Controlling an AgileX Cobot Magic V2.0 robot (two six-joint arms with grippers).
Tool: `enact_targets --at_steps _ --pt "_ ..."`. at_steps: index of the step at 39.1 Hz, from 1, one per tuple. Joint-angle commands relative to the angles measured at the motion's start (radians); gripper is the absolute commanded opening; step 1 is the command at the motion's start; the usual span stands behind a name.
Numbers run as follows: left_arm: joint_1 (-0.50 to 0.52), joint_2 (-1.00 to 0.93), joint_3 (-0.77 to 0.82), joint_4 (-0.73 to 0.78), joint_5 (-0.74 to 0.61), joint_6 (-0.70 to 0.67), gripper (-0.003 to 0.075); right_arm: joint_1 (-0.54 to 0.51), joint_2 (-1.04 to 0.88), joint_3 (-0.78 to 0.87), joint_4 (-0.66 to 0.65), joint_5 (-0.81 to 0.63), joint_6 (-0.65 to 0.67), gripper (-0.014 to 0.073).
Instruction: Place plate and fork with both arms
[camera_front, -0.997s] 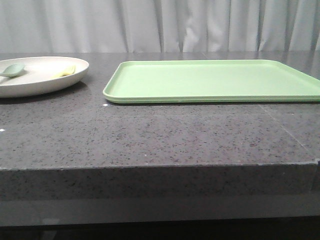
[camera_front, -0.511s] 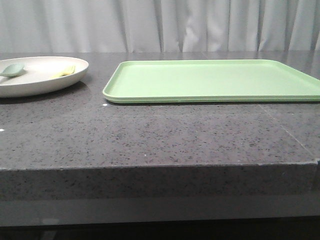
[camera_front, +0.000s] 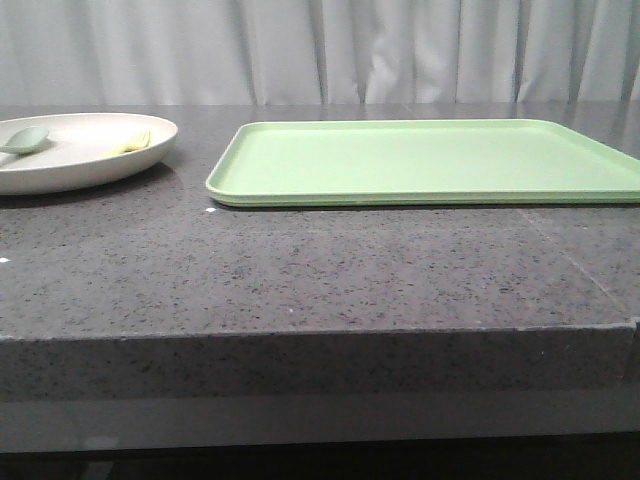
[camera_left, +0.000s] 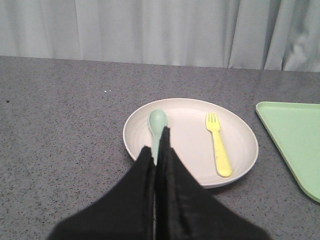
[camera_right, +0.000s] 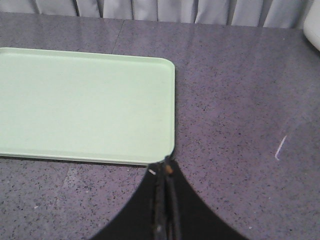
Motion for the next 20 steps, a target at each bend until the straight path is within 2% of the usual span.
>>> enact_targets --at_steps 1,5,8,11,13,17,18,20 --pt "-0.008 0.013 -0.028 -0.003 -0.077 0.006 -0.0018 0.0 0.009 -0.035 0.0 -0.07 -0.006 -0.0067" --pt "-0.008 0.013 -0.028 -0.003 -0.077 0.006 -0.0018 0.0 0.009 -0.035 0.0 -0.065 0.0 -0.0066" --pt "-0.008 0.013 -0.028 -0.003 -0.077 0.0 -0.0018 0.0 0.009 -0.035 0.0 -0.065 0.0 -0.0027" --pt "-0.008 0.013 -0.028 -0.003 -0.079 0.0 0.0 0.0 0.009 -0.035 0.0 -0.067 -0.006 0.0105" --pt "-0.008 0.013 -0.028 -0.003 -0.083 0.0 0.006 0.0 0.009 -0.035 0.0 -0.068 0.0 0.0253" --pt "-0.008 0.013 -0.028 0.013 -0.088 0.0 0.032 0.0 0.009 -0.035 0.0 -0.069 -0.006 0.0454" --pt "-0.008 0.013 -0.028 0.03 -0.084 0.0 0.0455 0.0 0.009 -0.035 0.0 -0.072 -0.006 0.0495" --pt "-0.008 0.013 -0.028 0.043 -0.081 0.0 0.0616 0.0 0.009 -0.035 0.0 -0.073 -0.006 0.0531"
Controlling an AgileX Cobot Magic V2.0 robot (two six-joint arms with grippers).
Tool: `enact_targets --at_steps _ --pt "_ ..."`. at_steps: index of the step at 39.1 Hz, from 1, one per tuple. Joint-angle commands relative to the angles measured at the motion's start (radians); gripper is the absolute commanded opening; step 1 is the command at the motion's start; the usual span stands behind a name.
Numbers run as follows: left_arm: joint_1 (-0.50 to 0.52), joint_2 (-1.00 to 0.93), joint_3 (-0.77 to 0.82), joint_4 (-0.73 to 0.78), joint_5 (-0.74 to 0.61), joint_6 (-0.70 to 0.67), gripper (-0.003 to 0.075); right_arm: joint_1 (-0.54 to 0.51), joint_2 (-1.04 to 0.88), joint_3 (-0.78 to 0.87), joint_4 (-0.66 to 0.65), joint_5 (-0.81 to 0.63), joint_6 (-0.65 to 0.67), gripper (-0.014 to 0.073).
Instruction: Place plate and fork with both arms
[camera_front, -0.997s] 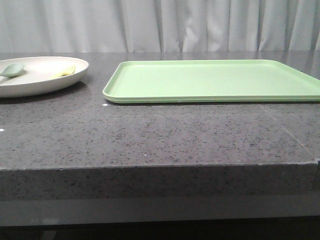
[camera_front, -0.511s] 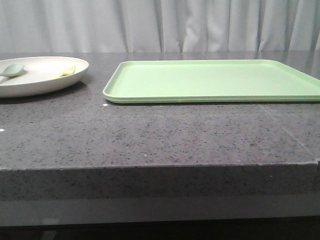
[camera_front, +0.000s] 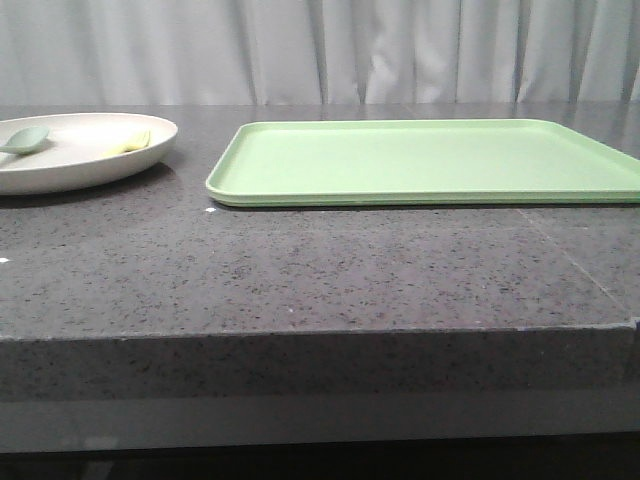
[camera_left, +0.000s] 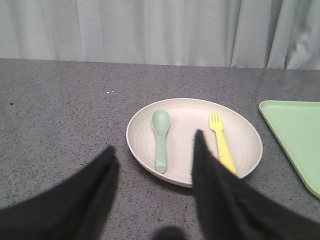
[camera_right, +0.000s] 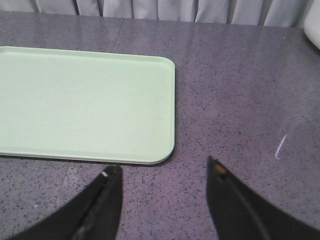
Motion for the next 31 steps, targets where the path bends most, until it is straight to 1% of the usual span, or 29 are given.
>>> enact_targets --at_steps 1,2,7,17,22,25,28,31 --pt "-0.008 0.013 -0.028 0.019 -0.081 0.0 0.0689 0.0 0.009 -0.035 0.0 -0.076 -0.006 0.0532" --pt "-0.008 0.013 -0.028 0.019 -0.081 0.0 0.071 0.0 0.008 -0.035 0.0 -0.073 -0.006 0.0529" --pt "-0.008 0.013 -0.028 0.019 -0.081 0.0 0.0638 0.0 0.007 -0.035 0.0 -0.073 -0.006 0.053" --pt "-0.008 0.013 -0.028 0.016 -0.081 0.0 0.0535 0.0 0.007 -0.035 0.0 -0.073 -0.006 0.053" --pt "-0.008 0.013 -0.028 -0.068 -0.085 0.0 0.0484 0.0 0.007 -0.035 0.0 -0.073 -0.006 0.053" --pt "-0.008 0.018 -0.028 -0.068 -0.096 0.0 0.0466 0.0 0.007 -0.035 0.0 -0.073 -0.006 0.053" --pt "-0.008 0.032 -0.032 -0.04 -0.1 0.0 0.0465 0.0 0.007 -0.035 0.0 -0.073 -0.006 0.053" --pt "-0.008 0.059 -0.052 -0.036 -0.065 0.0 0.0472 0.0 0.007 -0.035 0.0 -0.073 -0.006 0.053"
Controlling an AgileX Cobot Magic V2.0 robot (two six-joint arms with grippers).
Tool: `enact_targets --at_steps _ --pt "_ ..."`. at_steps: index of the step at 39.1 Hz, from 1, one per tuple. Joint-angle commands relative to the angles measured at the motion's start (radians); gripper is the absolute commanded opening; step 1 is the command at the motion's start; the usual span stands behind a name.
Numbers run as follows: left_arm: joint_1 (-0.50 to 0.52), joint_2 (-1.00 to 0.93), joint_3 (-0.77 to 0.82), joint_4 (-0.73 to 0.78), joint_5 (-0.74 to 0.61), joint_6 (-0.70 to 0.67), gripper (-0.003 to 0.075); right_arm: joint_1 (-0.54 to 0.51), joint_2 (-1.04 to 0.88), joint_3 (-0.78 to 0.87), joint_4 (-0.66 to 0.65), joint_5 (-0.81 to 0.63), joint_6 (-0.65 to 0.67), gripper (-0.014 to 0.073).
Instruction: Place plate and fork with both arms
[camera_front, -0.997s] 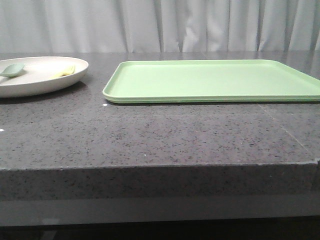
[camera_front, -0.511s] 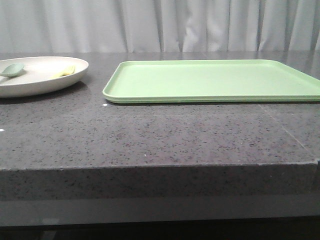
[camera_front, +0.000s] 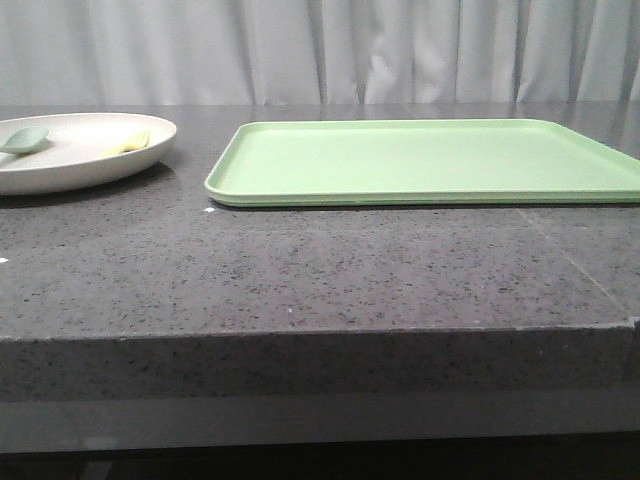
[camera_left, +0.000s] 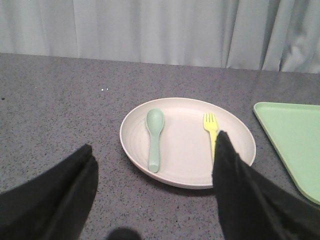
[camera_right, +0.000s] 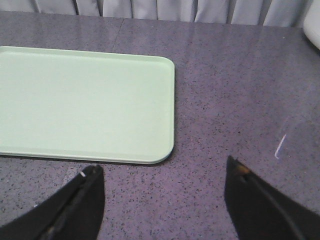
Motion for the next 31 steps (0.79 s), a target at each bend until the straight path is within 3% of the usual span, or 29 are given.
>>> enact_targets --at_steps 1,6,15,23,25,31 --pt "-0.008 0.048 -0.06 0.006 -0.036 0.0 0.0482 0.0 0.007 -0.035 0.0 -0.073 -0.006 0.053" --pt "-0.008 0.156 -0.145 0.041 0.069 0.0 0.0549 0.0 0.007 -0.035 0.0 -0.073 -0.006 0.053" --pt "-0.001 0.414 -0.316 0.174 0.195 0.0 0.0553 0.0 0.007 -0.035 0.0 -0.073 -0.006 0.053" --pt "0.129 0.686 -0.536 0.162 0.369 0.012 0.0548 0.0 0.007 -0.035 0.0 -0.073 -0.006 0.053" --pt "0.169 0.759 -0.597 0.111 0.419 0.051 0.0548 0.0 0.007 -0.035 0.0 -0.073 -0.006 0.053" --pt "0.295 0.976 -0.773 -0.251 0.538 0.339 0.0548 0.0 0.007 -0.035 0.0 -0.073 -0.006 0.053"
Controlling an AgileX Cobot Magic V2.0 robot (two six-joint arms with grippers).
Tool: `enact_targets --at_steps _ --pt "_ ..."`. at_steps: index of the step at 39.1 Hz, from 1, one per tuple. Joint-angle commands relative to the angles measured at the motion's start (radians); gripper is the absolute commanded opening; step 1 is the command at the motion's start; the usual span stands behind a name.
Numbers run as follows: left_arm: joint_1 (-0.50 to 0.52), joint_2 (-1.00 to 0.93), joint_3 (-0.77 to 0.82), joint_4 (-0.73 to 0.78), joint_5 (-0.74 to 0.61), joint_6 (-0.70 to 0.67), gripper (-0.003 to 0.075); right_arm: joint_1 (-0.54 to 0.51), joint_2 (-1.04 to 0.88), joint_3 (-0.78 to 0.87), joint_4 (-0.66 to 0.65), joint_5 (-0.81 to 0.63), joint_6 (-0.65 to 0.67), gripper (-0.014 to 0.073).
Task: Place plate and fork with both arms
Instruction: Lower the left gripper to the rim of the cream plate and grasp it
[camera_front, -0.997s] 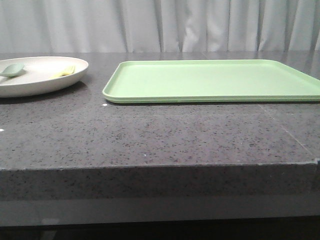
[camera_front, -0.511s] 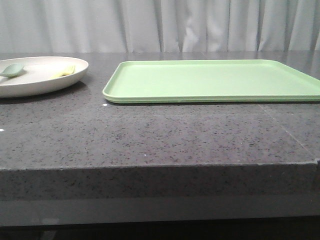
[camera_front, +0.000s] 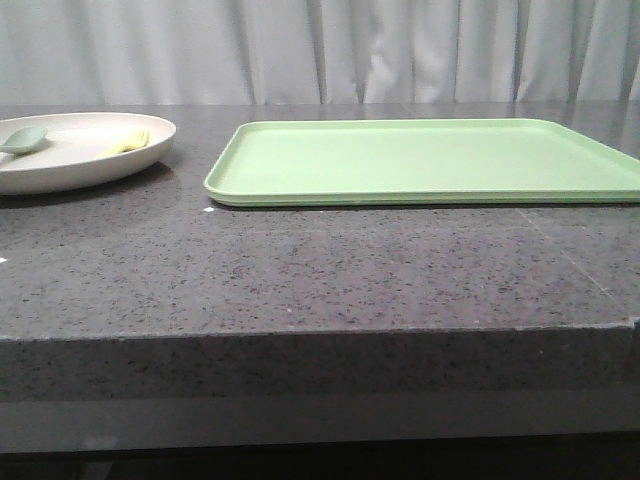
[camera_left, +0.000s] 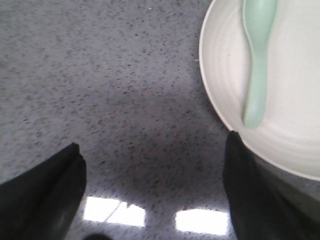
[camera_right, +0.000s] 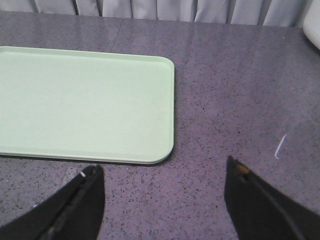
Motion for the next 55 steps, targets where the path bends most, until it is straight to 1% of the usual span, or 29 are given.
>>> enact_targets --at_steps 1,3,5,17,21,26,30,39,43,51,55 --pt "0.046 0.062 -0.109 -0.208 0.027 0.137 0.0548 0.0 0.007 -0.035 0.0 -0.073 -0.006 0.053" --pt "0.067 0.117 -0.154 -0.281 0.058 0.186 0.0548 0.0 0.007 -0.035 0.0 -0.073 -0.006 0.053" --pt "0.077 0.162 -0.191 -0.322 0.077 0.205 0.0548 0.0 0.007 -0.035 0.0 -0.073 -0.006 0.053" --pt "0.053 0.386 -0.395 -0.33 0.138 0.209 0.0545 0.0 0.007 -0.035 0.0 -0.073 -0.006 0.053" --pt "0.042 0.436 -0.441 -0.33 0.135 0.209 0.0512 0.0 0.007 -0.035 0.0 -0.073 -0.006 0.053" --pt "0.017 0.483 -0.476 -0.332 0.113 0.209 0.0442 0.0 0.007 -0.035 0.0 -0.073 -0.006 0.053" --pt "-0.002 0.506 -0.48 -0.33 0.079 0.209 0.041 0.0 0.007 -0.035 0.0 -0.073 -0.006 0.053" --pt "-0.01 0.545 -0.48 -0.326 0.077 0.209 0.0398 0.0 0.007 -0.035 0.0 -0.073 -0.006 0.053" --pt "-0.01 0.547 -0.48 -0.326 0.088 0.209 0.0344 0.0 0.007 -0.035 0.0 -0.073 -0.006 0.053" --pt "-0.01 0.547 -0.48 -0.326 0.098 0.209 0.0142 0.0 0.007 -0.035 0.0 -0.073 -0.006 0.053" --pt "-0.01 0.547 -0.48 -0.326 0.092 0.209 0.006 0.0 0.007 -0.035 0.0 -0.073 -0.006 0.053"
